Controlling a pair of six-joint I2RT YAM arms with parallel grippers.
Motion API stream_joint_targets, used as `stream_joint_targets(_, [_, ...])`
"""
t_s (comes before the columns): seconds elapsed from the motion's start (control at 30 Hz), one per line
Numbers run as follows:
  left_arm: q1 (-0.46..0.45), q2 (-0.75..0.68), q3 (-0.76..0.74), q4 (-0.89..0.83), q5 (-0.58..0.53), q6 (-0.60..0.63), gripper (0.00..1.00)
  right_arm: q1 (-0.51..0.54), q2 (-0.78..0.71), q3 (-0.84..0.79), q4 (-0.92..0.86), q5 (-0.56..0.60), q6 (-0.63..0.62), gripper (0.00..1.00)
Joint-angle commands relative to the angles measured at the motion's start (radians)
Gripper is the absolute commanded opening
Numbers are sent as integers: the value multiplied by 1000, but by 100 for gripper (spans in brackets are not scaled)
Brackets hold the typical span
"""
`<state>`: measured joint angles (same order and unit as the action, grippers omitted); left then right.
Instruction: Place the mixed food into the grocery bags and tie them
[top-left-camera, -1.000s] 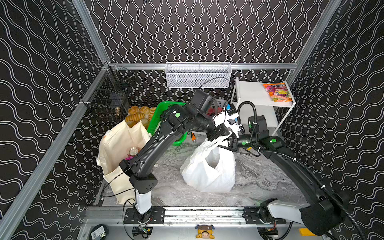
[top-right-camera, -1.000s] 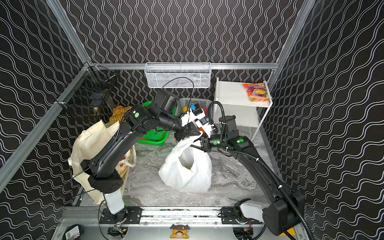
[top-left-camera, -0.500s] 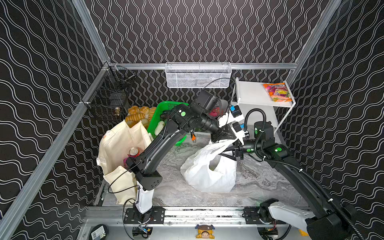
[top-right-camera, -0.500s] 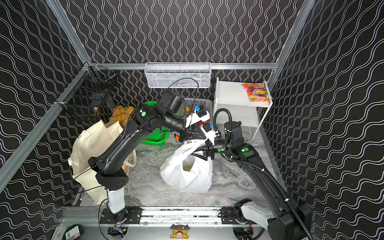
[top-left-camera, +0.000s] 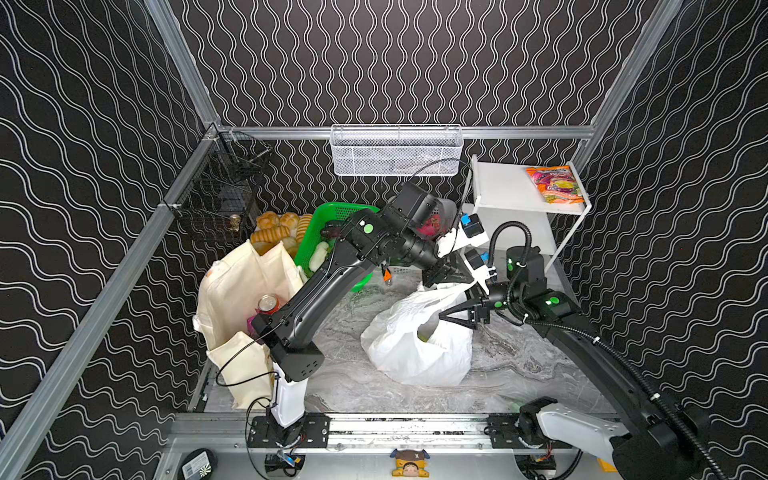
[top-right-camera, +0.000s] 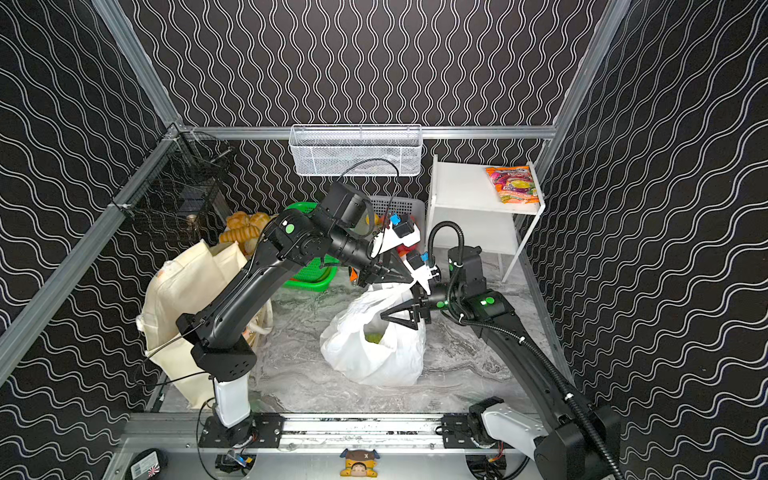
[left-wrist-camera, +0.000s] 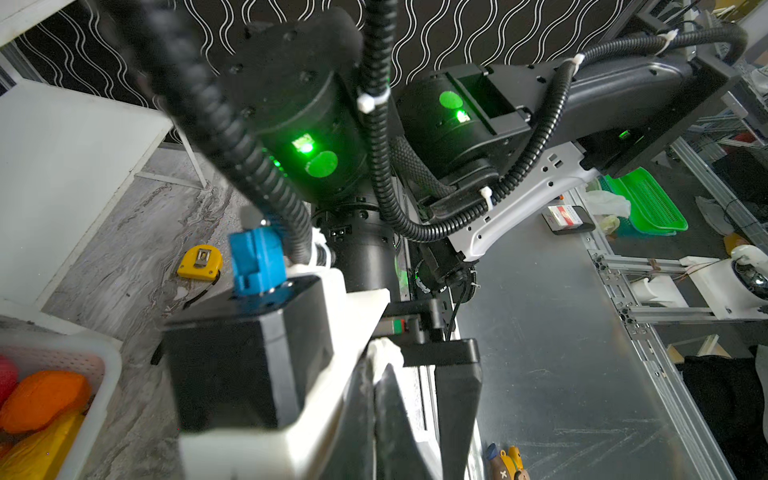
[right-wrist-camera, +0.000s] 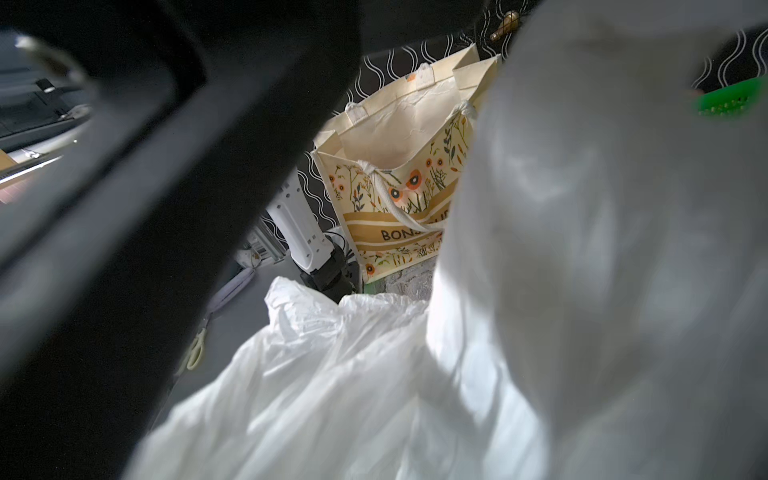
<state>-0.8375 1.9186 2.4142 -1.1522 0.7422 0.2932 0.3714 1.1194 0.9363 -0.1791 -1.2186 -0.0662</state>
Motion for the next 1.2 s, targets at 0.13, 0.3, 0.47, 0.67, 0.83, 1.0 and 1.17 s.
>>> stream_joint_targets(0.13, [4,2,-12,69,18,-25,0,3,-21,-117,530,-24,344,75])
stream_joint_targets(0.3, [5,4,-14,100,16,-49,0,3,-24,-162,670,-30,441,82])
stream_joint_targets(0.47, [4,21,6,100,37,-58,0,4,-22,-176,743,-35,499,59])
stream_joint_targets(0.67, [4,16,-1,113,13,-71,0,3,-16,-204,813,15,569,17])
stream_joint_targets(0.83, [4,-32,-53,164,-90,-94,11,3,-37,-212,713,117,523,2])
stream_joint_targets(1.0, [5,-105,-115,189,-172,-136,61,2,-61,-247,712,178,524,0])
stream_joint_targets(1.17, [7,-240,-263,295,-349,-229,79,0,-69,-261,686,204,508,0])
